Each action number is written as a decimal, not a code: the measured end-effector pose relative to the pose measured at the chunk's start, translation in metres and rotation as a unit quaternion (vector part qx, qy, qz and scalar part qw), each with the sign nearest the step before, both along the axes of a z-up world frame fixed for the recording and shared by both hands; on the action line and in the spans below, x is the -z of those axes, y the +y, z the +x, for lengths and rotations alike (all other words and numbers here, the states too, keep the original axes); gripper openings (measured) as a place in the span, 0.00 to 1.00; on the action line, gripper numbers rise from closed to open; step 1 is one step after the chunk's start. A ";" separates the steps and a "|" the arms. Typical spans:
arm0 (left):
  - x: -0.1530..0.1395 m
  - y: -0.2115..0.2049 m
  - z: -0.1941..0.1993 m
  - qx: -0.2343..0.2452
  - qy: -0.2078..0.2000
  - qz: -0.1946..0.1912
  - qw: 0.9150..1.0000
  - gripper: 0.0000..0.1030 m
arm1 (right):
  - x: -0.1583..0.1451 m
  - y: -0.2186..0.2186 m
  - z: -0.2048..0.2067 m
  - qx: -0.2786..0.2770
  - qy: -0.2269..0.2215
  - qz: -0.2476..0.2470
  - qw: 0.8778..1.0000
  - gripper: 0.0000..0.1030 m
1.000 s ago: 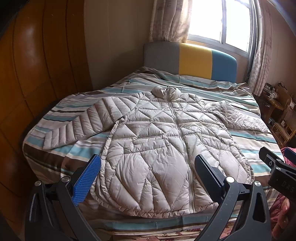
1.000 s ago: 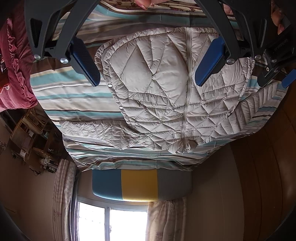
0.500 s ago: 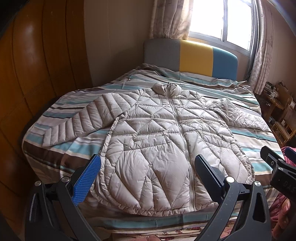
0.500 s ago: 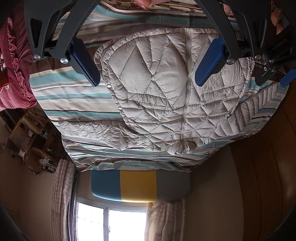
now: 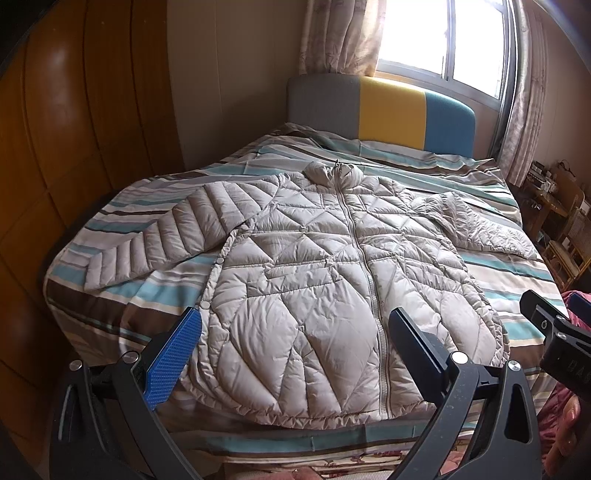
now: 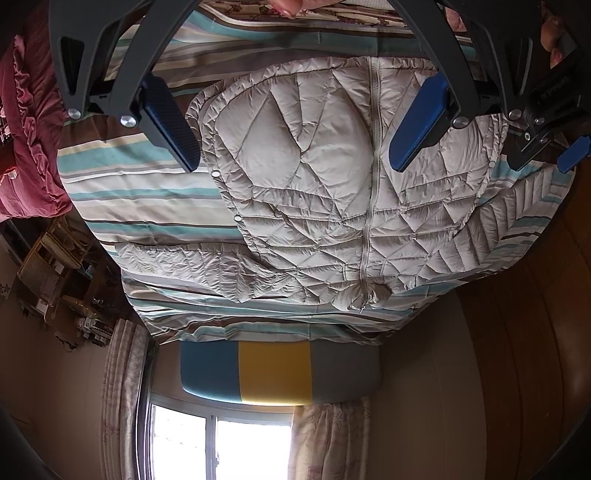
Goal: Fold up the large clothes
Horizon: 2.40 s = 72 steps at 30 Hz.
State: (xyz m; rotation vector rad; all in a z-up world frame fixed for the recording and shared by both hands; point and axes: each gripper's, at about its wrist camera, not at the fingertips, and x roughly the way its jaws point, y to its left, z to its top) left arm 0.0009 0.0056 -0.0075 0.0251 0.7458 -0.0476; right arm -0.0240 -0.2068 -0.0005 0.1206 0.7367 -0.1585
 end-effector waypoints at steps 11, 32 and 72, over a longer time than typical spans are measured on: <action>0.003 -0.001 0.002 -0.001 0.007 0.000 1.000 0.97 | 0.003 0.000 0.002 0.000 0.003 0.002 1.000 0.98; 0.022 -0.002 0.024 -0.017 0.042 0.017 0.999 0.97 | 0.023 -0.021 0.021 0.023 0.028 0.005 0.999 0.98; 0.164 0.027 0.281 -0.097 0.095 0.053 0.989 0.97 | 0.168 -0.292 0.187 0.232 0.058 0.069 0.969 0.98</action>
